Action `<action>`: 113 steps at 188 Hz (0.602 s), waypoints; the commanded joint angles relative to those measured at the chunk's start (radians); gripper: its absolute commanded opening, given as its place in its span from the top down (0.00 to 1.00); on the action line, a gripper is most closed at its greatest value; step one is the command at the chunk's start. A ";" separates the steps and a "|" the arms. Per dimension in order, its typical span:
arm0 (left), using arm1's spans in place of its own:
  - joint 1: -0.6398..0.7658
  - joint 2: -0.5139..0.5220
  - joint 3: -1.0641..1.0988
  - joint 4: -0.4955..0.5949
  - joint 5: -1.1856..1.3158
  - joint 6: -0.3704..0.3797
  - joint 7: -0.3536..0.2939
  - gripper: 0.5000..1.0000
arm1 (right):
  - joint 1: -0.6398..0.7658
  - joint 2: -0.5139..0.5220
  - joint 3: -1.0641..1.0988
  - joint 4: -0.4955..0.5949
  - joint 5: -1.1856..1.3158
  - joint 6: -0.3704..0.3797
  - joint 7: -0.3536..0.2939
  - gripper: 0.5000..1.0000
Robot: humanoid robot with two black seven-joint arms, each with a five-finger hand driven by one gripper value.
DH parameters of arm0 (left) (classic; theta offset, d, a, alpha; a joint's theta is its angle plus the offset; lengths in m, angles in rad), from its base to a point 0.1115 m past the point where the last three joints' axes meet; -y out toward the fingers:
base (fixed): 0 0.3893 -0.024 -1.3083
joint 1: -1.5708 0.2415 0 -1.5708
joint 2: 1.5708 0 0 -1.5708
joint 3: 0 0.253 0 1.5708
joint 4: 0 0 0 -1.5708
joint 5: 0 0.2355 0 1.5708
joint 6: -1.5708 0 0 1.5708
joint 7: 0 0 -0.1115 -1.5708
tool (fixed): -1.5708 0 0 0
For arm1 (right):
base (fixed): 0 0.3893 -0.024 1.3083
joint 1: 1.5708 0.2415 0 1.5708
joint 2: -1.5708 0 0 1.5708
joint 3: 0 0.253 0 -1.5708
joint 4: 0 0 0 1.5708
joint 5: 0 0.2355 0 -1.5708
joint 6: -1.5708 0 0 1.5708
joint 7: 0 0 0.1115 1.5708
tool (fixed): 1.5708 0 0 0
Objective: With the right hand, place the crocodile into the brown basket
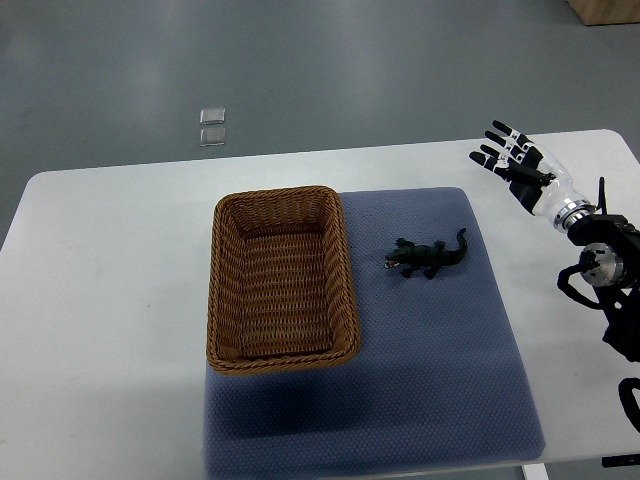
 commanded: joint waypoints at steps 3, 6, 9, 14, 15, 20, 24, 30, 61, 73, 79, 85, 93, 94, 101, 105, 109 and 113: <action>-0.001 0.000 0.008 0.001 0.000 0.000 0.000 0.00 | -0.001 0.000 0.000 0.000 0.000 0.000 0.000 0.14; -0.001 0.000 0.008 0.001 0.000 0.000 0.000 0.00 | -0.001 0.002 0.000 0.000 0.000 0.000 0.000 0.14; -0.001 0.000 0.005 0.001 0.000 0.000 0.000 0.00 | -0.001 0.002 0.000 0.000 0.000 0.000 0.000 0.14; -0.001 0.000 0.001 0.001 0.000 0.000 -0.006 0.00 | -0.001 0.002 0.000 0.000 0.000 0.000 0.000 0.14; -0.001 0.000 0.001 0.001 0.000 0.000 -0.006 0.00 | -0.001 0.002 0.000 0.000 0.000 0.000 0.000 0.14; -0.001 0.000 0.000 0.001 0.000 0.000 -0.008 0.00 | -0.003 0.002 0.000 0.000 0.000 0.000 0.000 0.14; -0.001 0.000 -0.005 0.001 0.000 0.000 -0.008 0.00 | -0.001 0.002 0.000 0.000 0.000 0.000 0.000 0.14; -0.001 0.000 -0.005 -0.001 0.000 0.000 -0.008 0.00 | -0.001 0.002 0.000 0.000 0.000 0.000 0.000 0.14; -0.001 0.000 -0.003 0.001 0.000 0.000 -0.008 0.00 | 0.000 0.000 0.000 0.000 0.000 0.000 0.002 0.14; 0.000 0.000 -0.003 0.001 0.000 0.000 -0.008 0.00 | 0.000 0.002 0.002 0.000 0.000 0.000 0.002 0.14; 0.000 0.000 -0.003 0.001 0.000 0.000 -0.008 0.00 | 0.002 0.002 0.002 0.000 0.000 0.000 0.002 0.14; -0.001 0.000 -0.003 0.001 0.000 0.000 -0.008 0.00 | 0.002 0.002 0.002 0.000 0.000 0.000 0.002 0.14; 0.000 0.000 -0.003 0.001 0.000 0.000 -0.008 0.00 | 0.003 0.000 0.002 0.000 0.000 -0.002 0.002 0.14; -0.001 0.000 -0.003 0.001 0.000 0.000 -0.008 0.00 | 0.003 0.000 0.002 0.000 0.000 -0.002 0.003 0.14; 0.000 0.000 -0.003 0.001 0.000 0.000 -0.008 0.00 | 0.005 0.000 0.003 0.000 0.000 -0.002 0.003 0.14; 0.000 0.000 -0.003 0.001 0.000 0.000 -0.008 0.00 | 0.005 0.000 0.003 0.000 0.000 -0.002 0.003 0.14; 0.000 0.000 -0.003 0.001 0.000 0.000 -0.008 0.00 | 0.005 0.000 0.006 0.000 0.000 -0.002 0.003 0.14; 0.000 0.000 -0.003 0.001 0.000 0.000 -0.008 0.00 | 0.005 0.002 0.006 0.000 0.000 -0.002 0.003 0.14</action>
